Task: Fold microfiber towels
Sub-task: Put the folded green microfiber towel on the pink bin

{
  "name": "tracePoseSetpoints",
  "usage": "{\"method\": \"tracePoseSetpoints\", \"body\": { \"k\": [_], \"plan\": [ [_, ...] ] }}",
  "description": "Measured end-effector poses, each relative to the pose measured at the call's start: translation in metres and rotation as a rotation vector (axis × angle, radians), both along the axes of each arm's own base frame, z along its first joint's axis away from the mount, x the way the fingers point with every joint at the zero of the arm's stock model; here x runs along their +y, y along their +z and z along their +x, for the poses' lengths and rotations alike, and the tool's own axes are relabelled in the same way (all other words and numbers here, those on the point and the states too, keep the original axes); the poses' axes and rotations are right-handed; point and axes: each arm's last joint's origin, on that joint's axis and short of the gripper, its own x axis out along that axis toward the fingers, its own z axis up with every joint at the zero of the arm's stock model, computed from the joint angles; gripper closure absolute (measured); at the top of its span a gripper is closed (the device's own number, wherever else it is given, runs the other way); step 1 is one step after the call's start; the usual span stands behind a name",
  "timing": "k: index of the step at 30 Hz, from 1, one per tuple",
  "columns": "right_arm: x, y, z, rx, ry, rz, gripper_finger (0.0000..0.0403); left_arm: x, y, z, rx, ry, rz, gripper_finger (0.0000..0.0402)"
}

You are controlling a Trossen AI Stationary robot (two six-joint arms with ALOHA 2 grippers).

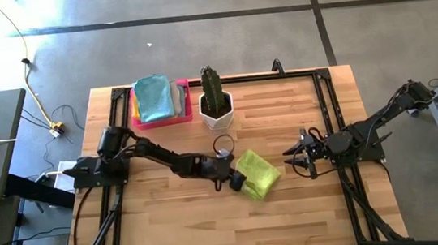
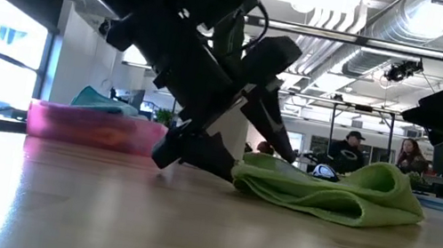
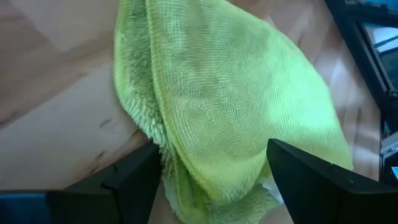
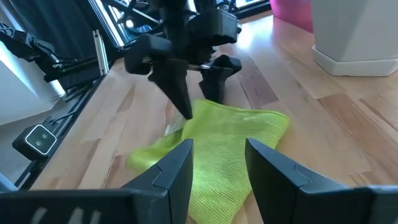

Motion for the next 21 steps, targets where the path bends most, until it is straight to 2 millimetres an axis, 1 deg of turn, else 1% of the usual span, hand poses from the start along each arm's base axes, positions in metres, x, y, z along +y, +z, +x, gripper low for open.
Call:
{"method": "tracePoseSetpoints", "body": {
  "k": [5,7,9,13,19,20,21],
  "plan": [
    [0.000,0.000,0.000,0.002,0.000,-0.001,0.0265,-0.007,-0.011,0.011,0.014,-0.005,0.011,0.0125],
    [0.000,-0.001,0.000,0.007,0.000,-0.003,0.0265,-0.009,-0.016,0.016,0.015,0.008,0.009,0.0137],
    [0.000,-0.001,0.000,0.011,0.000,-0.005,0.0265,-0.009,-0.018,0.019,0.019,0.011,0.011,0.0159],
    [0.000,-0.002,0.000,0.018,0.000,-0.008,0.0265,-0.009,-0.018,0.018,0.039,-0.006,0.018,0.0229],
    [0.000,-0.003,-0.001,0.033,0.000,-0.016,0.0265,-0.008,-0.011,0.012,0.112,-0.103,0.075,0.0373],
    [0.000,-0.003,-0.001,0.035,0.000,-0.017,0.0265,-0.007,-0.009,0.010,0.126,-0.130,0.082,0.0386],
    [-0.001,-0.004,-0.001,0.037,0.000,-0.017,0.0265,-0.006,-0.007,0.009,0.144,-0.153,0.081,0.0391]
  ]
}}
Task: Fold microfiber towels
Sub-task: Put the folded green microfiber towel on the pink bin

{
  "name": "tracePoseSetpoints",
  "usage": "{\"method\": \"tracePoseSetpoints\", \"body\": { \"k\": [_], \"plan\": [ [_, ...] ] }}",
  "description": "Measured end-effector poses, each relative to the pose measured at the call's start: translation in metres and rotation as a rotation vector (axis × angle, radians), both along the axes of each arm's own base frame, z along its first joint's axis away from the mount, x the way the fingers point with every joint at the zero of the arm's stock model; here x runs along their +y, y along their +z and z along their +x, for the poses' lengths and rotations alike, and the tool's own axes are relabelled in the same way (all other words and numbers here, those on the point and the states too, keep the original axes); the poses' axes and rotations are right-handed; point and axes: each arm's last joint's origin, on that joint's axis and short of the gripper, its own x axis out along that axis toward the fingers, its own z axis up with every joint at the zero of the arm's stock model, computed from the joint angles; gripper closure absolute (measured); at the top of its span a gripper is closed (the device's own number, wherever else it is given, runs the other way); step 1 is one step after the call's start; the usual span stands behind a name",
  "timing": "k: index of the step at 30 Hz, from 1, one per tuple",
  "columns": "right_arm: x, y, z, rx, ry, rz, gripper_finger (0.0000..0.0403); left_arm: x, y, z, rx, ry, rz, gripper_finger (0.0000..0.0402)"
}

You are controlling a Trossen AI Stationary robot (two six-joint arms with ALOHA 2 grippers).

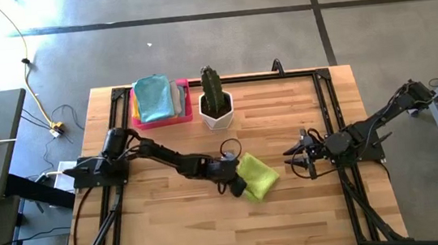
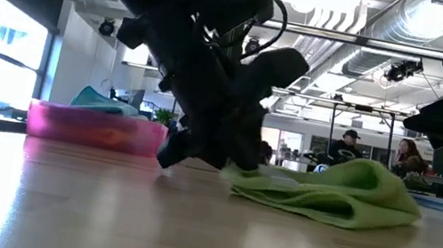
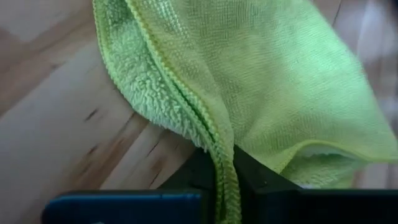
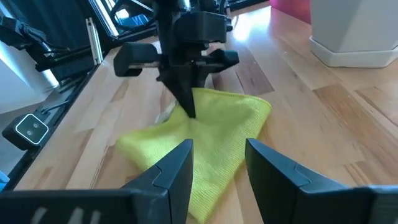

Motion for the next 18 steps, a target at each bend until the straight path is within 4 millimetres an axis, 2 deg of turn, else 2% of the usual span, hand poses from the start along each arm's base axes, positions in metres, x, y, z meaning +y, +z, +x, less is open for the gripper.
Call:
{"method": "tracePoseSetpoints", "body": {
  "k": [4,8,12,18],
  "plan": [
    [0.000,0.000,0.000,0.000,0.000,0.000,0.0265,0.007,0.015,-0.015,0.129,-0.098,0.033,0.0386],
    [0.000,-0.001,0.000,0.006,0.000,-0.003,0.0265,0.018,0.041,-0.043,0.309,-0.172,0.126,0.0397],
    [0.000,-0.002,-0.001,0.021,0.000,-0.010,0.0265,0.037,0.073,-0.071,0.463,-0.210,0.276,0.0395],
    [0.000,-0.003,-0.001,0.034,0.000,-0.016,0.0265,0.073,0.097,-0.109,0.735,-0.201,0.466,0.0395]
  ]
}}
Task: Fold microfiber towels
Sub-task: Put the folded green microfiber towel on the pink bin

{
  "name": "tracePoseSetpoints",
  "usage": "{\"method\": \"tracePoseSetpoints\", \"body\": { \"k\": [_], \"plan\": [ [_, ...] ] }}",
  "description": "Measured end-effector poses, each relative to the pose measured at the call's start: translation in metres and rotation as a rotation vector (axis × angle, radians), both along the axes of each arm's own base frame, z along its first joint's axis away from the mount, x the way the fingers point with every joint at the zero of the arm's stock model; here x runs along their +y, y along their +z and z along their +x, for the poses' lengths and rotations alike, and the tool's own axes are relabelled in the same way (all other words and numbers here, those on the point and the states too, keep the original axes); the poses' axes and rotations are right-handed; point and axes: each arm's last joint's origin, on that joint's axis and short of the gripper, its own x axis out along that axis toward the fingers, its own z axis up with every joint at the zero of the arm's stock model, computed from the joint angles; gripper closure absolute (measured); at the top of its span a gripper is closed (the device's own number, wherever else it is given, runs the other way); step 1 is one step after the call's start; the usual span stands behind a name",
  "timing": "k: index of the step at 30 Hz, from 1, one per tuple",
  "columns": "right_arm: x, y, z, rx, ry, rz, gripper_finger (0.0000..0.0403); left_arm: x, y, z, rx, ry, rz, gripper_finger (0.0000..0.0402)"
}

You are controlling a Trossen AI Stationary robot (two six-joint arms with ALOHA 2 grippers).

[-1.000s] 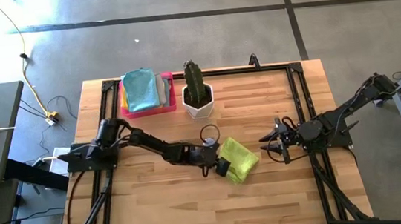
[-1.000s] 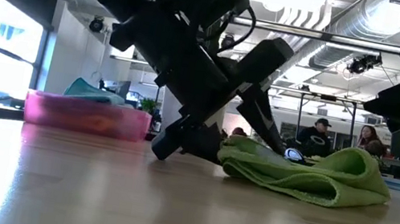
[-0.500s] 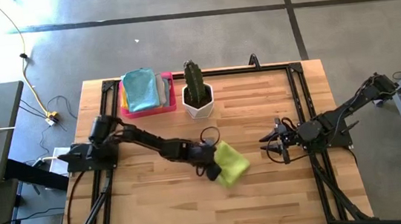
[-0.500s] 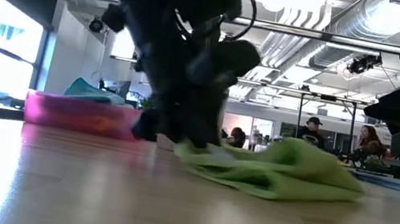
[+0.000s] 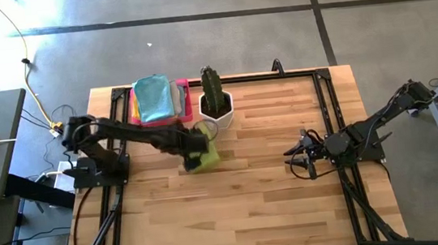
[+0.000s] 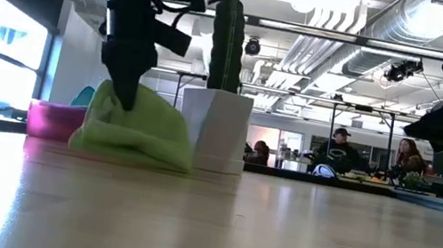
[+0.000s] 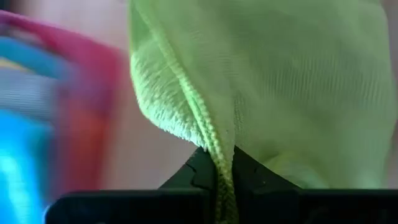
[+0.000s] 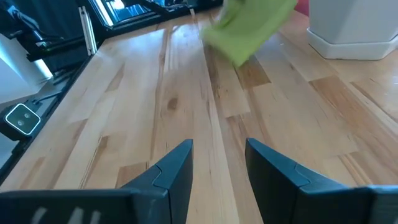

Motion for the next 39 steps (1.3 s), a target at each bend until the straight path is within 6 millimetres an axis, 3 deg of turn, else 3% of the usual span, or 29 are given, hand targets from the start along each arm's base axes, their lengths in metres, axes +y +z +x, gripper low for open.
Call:
{"method": "tracePoseSetpoints", "body": {
  "k": [6,12,21,29,33,39],
  "plan": [
    [0.000,-0.002,-0.001,0.024,0.000,-0.011,0.0265,0.047,0.009,-0.017,0.182,-0.029,0.262,0.0396],
    [-0.001,-0.004,-0.001,0.040,0.000,-0.019,0.0265,0.093,0.011,-0.036,0.279,0.038,0.272,0.0396],
    [-0.001,-0.005,-0.002,0.049,0.000,-0.023,0.0265,0.137,0.063,-0.053,0.256,0.093,0.378,0.0396],
    [-0.001,-0.005,-0.002,0.052,0.000,-0.024,0.0265,0.164,0.064,-0.077,0.231,0.186,0.283,0.0396],
    [-0.001,-0.005,-0.002,0.052,0.000,-0.024,0.0265,0.168,0.062,-0.084,0.227,0.208,0.254,0.0396],
    [-0.001,-0.006,-0.002,0.057,0.000,-0.027,0.0265,0.167,0.078,-0.085,0.159,0.191,0.258,0.0396]
  ]
}}
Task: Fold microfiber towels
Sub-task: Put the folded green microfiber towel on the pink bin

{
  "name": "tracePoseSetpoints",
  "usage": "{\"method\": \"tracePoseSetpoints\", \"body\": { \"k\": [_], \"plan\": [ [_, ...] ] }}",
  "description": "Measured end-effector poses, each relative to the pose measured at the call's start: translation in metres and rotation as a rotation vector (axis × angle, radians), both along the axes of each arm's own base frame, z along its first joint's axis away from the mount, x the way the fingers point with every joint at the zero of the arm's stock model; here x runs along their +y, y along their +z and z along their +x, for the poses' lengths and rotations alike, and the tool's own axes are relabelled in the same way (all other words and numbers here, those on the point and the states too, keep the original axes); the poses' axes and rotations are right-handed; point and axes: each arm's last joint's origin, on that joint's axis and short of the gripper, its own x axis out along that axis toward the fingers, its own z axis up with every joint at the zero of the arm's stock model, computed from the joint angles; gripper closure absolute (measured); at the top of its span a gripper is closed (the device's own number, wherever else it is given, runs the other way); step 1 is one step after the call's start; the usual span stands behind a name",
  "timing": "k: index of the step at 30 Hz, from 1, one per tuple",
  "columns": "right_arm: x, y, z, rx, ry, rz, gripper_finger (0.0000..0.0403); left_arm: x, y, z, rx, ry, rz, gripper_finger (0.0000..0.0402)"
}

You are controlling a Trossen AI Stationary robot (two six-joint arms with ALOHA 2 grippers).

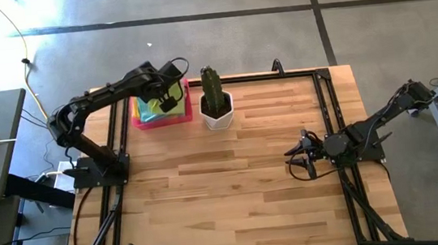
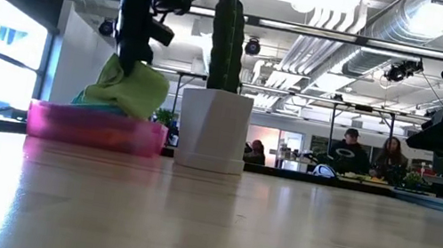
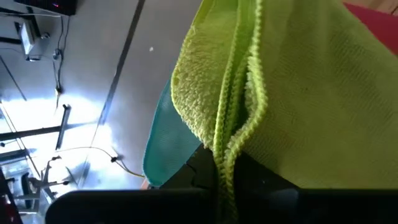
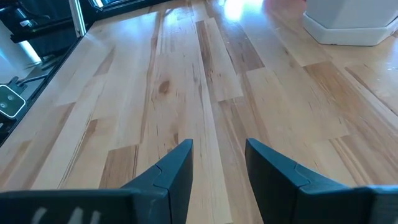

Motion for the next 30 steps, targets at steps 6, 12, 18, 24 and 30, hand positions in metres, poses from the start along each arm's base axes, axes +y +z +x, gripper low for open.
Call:
{"method": "tracePoseSetpoints", "body": {
  "k": [6,12,18,24,30],
  "plan": [
    [0.000,-0.001,0.000,0.009,0.000,-0.004,0.0265,0.006,0.005,-0.005,-0.033,0.048,0.011,0.0396],
    [0.000,-0.001,0.000,0.010,0.000,-0.005,0.0265,0.010,0.008,-0.006,-0.118,0.073,0.018,0.0396],
    [0.000,-0.001,0.000,0.010,0.000,-0.005,0.0265,0.012,0.008,-0.017,-0.086,0.124,-0.015,0.0396],
    [0.000,-0.001,0.000,0.010,0.000,-0.005,0.0265,0.007,-0.003,-0.027,0.013,0.143,-0.100,0.0396],
    [0.000,-0.001,0.000,0.010,0.000,-0.005,0.0265,0.009,-0.016,-0.028,0.096,0.103,-0.054,0.0396]
  ]
}}
